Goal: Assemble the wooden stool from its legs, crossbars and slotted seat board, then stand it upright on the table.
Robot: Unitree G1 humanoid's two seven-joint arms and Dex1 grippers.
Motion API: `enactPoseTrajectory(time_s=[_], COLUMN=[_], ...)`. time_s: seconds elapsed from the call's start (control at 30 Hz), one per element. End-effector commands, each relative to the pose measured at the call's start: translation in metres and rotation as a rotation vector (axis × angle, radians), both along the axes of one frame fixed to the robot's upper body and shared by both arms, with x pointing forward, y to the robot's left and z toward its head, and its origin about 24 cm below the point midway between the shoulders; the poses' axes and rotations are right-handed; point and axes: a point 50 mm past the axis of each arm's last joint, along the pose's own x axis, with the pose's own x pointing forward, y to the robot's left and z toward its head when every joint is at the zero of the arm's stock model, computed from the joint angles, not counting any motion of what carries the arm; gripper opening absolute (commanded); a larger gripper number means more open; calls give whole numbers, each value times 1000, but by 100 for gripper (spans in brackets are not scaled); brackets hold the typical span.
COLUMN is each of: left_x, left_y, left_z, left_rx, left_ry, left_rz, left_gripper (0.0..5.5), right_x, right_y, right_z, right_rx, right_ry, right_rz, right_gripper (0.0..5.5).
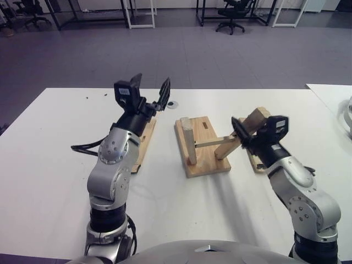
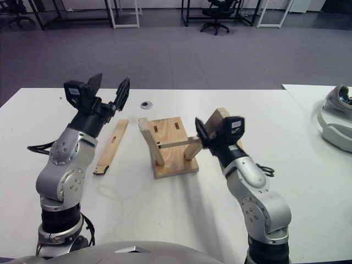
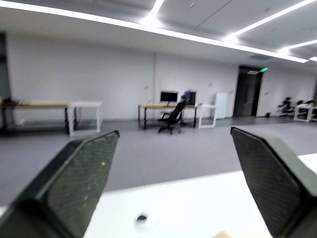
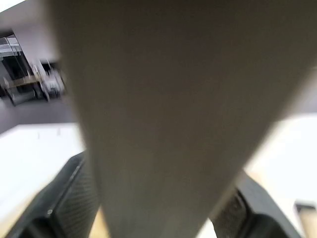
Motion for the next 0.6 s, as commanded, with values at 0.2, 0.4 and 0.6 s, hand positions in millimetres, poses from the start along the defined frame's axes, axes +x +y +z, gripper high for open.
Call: enactPoseTrajectory(time_s=[0.2,0.4,0.6], left_x=[-14,0,8], left_y=[-21,-27,-19], left_z=[19,-99,-21], left_rx=[110,319,141], left_ry=[-16,285,-40], left_rz=[-258,-234,-216], left_gripper=[417,417,417], right_x=[44,38,54], right_y=[-24,-6,-12], right_z=[109,-35,38], right_rx=[86,9,204], right_ry=[-220,377,8], right_rz=[193,301,266], right_gripper=[305,305,305])
